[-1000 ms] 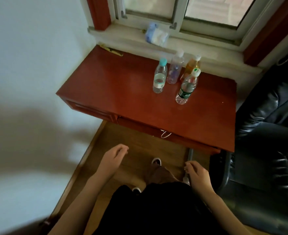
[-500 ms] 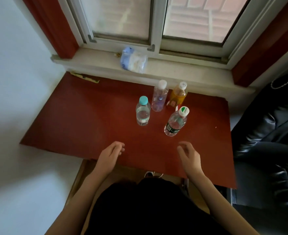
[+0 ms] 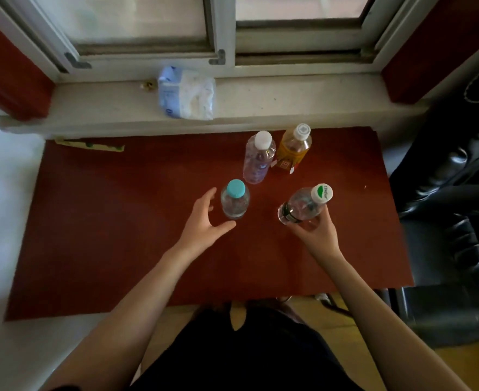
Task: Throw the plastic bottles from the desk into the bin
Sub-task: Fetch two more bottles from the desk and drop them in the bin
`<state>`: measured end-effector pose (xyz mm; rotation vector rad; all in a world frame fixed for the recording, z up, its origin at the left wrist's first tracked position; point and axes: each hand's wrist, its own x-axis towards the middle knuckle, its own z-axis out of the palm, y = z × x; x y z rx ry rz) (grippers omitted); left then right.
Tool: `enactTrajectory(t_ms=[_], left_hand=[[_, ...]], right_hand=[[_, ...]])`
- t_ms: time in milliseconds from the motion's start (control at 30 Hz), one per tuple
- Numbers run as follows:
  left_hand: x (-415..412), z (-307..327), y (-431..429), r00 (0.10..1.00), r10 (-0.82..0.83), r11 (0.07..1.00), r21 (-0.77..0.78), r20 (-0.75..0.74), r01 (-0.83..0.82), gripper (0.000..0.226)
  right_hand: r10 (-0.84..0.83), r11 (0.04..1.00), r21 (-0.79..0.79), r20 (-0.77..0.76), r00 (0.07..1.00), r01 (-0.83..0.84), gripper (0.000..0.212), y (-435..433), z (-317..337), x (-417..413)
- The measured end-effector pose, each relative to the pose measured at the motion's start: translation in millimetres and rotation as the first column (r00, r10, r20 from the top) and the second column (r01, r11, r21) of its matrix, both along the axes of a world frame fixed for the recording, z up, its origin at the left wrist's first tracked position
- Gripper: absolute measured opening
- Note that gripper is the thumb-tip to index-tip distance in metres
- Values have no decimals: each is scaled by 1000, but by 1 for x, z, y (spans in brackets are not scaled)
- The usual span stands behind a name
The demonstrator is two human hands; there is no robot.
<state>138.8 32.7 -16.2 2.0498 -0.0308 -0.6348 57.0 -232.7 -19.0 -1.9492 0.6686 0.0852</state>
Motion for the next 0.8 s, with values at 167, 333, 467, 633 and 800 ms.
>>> enactTrajectory(t_ms=[167,333,467,633,800], left_hand=[[27,-5,-13,987,-128,991,-13,96,130,73],[31,18,-16,987,-146,986,-74,71,151,52],[25,41,-6,985,-171,968,-178,37,174,42],[4,47,12,970,-241,934,-279,-30,224,35],[-27,21,24,927,-350,916,-255,-137,308,27]], right_hand=[[-119,992,53,65,991,115,56,11,4,8],[-192,970,166,83,978,177,47,20,26,-7],[-286,924,293,99,953,247,40,33,43,-32],[-414,873,318,79,907,371,36,58,45,-81],[-576,780,299,0,817,550,35,90,21,-153]])
